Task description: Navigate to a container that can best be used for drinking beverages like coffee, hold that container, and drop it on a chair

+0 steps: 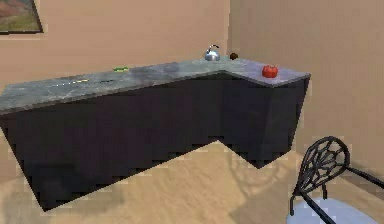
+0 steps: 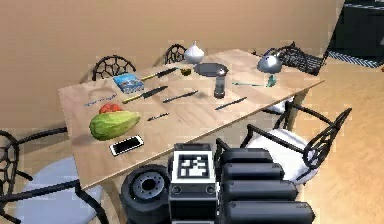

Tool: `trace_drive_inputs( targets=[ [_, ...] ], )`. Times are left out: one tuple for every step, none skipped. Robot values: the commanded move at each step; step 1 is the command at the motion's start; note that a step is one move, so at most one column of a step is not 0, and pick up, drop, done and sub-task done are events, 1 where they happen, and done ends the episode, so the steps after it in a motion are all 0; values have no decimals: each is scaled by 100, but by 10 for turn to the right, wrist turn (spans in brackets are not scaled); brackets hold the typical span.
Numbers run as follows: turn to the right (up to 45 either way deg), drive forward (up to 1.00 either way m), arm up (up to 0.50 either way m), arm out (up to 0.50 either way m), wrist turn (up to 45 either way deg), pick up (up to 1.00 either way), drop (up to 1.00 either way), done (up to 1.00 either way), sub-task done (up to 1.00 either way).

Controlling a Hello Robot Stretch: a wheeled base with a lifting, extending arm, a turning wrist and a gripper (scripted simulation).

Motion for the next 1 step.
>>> trace_drive_inputs(
  targets=[
    [-150, 0, 0, 0, 0, 0, 0, 0, 0]
  ],
)
